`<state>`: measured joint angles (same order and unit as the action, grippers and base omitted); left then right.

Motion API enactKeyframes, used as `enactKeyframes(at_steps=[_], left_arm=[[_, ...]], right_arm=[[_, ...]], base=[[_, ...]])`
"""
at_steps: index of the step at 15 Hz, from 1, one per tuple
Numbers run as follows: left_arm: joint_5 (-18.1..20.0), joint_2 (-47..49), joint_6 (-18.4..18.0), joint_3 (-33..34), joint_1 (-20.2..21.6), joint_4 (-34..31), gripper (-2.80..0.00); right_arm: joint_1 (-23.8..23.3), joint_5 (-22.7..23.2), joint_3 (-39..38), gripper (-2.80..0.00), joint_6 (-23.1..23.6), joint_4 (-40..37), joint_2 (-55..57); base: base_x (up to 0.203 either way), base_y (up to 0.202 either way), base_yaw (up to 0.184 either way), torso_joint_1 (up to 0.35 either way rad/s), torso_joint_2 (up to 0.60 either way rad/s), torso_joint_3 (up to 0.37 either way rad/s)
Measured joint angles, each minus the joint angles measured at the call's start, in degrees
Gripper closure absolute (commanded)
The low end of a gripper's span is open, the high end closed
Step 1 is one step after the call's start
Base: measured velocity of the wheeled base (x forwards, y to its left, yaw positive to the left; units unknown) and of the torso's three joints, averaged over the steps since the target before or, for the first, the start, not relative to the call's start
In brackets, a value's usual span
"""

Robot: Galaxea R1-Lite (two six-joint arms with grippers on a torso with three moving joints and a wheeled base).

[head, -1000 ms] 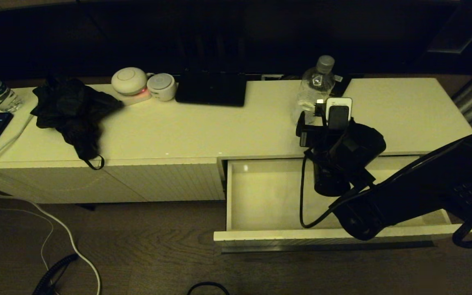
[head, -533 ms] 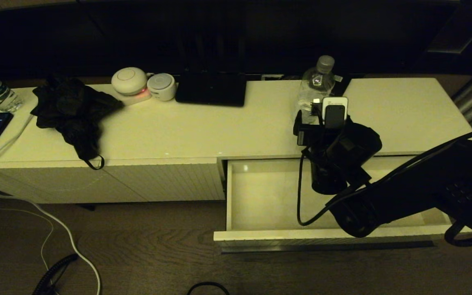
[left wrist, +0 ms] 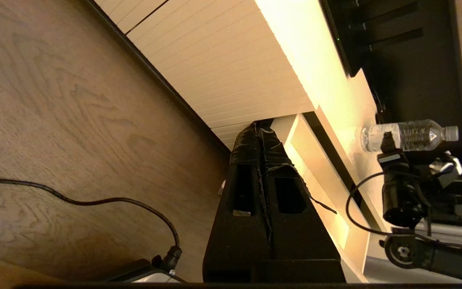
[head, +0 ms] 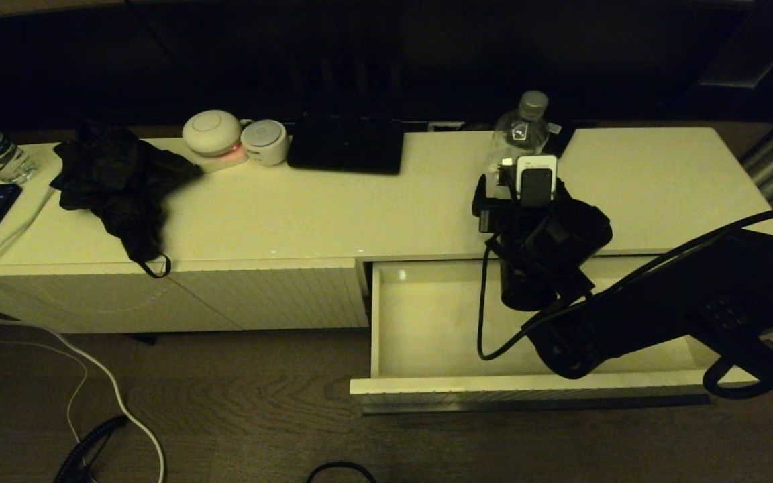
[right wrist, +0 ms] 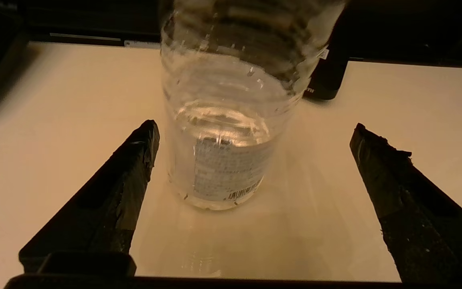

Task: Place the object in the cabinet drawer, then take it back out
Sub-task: Put the mineral water in the drawer

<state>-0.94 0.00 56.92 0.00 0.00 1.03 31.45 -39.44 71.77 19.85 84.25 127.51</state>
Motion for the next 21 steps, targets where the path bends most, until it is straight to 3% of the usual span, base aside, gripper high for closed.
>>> enactKeyframes(at_steps=[21], left_arm=[[0.0, 0.0, 0.0, 0.0, 0.0, 0.0, 0.0]], right_arm=[[-2.0, 1.0, 7.2, -2.8, 3.0, 0.5, 5.5]], base=[[0.0, 0.0, 0.0, 0.0, 0.0, 0.0]])
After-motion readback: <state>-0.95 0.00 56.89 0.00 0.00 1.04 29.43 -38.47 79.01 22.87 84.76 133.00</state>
